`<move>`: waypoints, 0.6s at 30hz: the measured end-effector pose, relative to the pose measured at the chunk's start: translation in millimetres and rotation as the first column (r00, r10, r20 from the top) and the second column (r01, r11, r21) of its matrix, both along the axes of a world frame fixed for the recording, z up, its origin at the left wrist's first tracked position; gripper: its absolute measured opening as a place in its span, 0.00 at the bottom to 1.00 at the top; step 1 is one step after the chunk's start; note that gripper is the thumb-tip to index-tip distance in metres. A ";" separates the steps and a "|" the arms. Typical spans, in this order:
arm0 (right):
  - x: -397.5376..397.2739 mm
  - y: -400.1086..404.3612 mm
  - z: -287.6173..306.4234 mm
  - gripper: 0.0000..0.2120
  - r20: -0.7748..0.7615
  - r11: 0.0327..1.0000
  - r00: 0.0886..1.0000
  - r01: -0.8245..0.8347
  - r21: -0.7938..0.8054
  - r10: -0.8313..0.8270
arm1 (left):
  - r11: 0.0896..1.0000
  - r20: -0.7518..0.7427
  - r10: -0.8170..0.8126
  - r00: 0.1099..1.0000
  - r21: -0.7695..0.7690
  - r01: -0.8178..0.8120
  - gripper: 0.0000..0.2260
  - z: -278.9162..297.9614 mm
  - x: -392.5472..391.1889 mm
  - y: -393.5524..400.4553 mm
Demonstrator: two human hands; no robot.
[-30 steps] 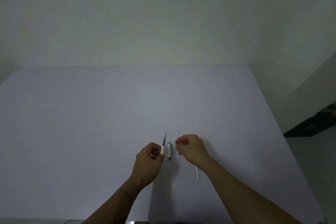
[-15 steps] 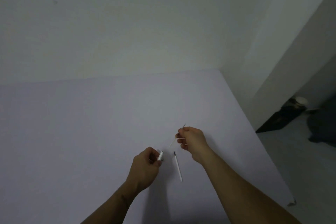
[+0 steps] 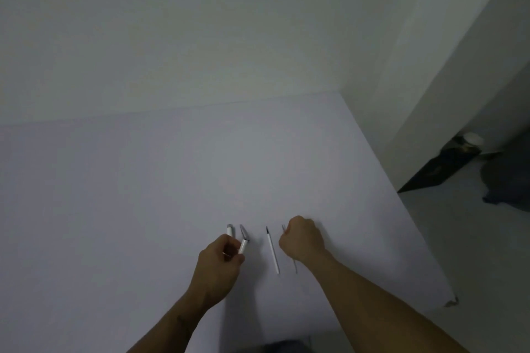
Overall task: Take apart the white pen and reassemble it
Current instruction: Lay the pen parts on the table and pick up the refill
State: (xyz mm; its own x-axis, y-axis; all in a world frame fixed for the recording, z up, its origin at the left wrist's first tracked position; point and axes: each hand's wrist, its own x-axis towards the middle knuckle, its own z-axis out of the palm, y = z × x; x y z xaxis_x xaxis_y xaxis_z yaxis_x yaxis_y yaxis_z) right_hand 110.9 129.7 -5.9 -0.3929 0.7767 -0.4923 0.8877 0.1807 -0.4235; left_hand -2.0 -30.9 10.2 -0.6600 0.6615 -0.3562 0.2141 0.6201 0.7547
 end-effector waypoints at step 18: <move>-9.3 -28.2 6.8 0.14 0.169 0.941 0.935 -0.328 0.085 0.311 | 1.000 -0.023 0.027 0.999 0.014 -0.027 0.03 4.8 -6.9 1.0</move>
